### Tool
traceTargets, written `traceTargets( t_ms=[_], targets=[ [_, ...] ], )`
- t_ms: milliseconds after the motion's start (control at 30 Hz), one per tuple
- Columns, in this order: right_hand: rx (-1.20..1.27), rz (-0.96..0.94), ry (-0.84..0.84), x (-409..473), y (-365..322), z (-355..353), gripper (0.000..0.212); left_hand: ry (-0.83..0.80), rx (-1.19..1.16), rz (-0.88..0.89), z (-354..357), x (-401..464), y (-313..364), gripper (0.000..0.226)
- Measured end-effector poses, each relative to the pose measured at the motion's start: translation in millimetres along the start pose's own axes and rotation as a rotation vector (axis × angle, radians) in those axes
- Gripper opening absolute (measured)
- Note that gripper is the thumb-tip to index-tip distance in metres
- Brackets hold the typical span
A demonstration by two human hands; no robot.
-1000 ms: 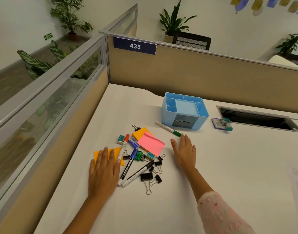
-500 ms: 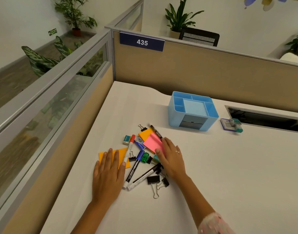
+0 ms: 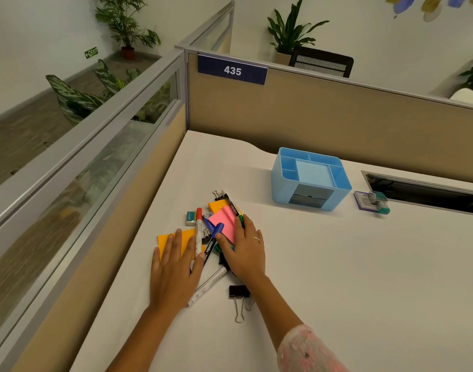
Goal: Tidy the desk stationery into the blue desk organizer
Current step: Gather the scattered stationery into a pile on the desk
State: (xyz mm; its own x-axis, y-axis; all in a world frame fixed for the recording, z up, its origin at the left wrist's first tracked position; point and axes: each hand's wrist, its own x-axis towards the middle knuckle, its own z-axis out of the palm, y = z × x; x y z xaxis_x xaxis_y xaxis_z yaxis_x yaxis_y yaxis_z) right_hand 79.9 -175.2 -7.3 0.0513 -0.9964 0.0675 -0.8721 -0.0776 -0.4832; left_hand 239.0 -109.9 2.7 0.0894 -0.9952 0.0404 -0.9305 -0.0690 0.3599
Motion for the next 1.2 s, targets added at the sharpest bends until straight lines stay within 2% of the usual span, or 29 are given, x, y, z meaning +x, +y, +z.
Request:
traceTargets(
  t_ms=[167,367,467,600,700,800,967,1200],
  targets=[
    [0.042,-0.008,-0.017,2.7,0.5,-0.3,0.075,0.024,-0.008,0.027,-3.8,-0.3,-1.4,0.086],
    [0.611,0.074,0.019,-6.1,7.1,-20.4,0.063,0.059,-0.111,0.008,-2.4,-3.8,-4.1,0.066],
    [0.715,0.163,0.093,-8.4,14.7,-34.7,0.054,0.081,-0.188,0.003,-3.3,-6.0,-5.0,0.06],
    [0.756,0.22,0.151,-14.1,28.4,-48.1,0.047,0.103,-0.229,0.004,-5.3,-11.6,-8.3,0.065],
    [0.722,0.242,0.164,-22.8,39.5,-51.3,0.046,0.106,-0.24,-0.003,-6.4,-15.8,-10.5,0.061],
    [0.577,0.235,0.19,-32.8,52.1,-50.8,0.043,0.111,-0.235,-0.007,-8.7,-19.4,-10.7,0.061],
    [0.423,0.214,0.224,-22.3,67.3,-57.8,0.038,0.112,-0.239,0.004,-10.5,-23.6,-10.6,0.076],
    [0.119,0.168,0.059,45.8,77.8,-71.0,0.041,0.101,-0.152,0.028,-10.8,-24.1,-8.5,0.091]
  ],
)
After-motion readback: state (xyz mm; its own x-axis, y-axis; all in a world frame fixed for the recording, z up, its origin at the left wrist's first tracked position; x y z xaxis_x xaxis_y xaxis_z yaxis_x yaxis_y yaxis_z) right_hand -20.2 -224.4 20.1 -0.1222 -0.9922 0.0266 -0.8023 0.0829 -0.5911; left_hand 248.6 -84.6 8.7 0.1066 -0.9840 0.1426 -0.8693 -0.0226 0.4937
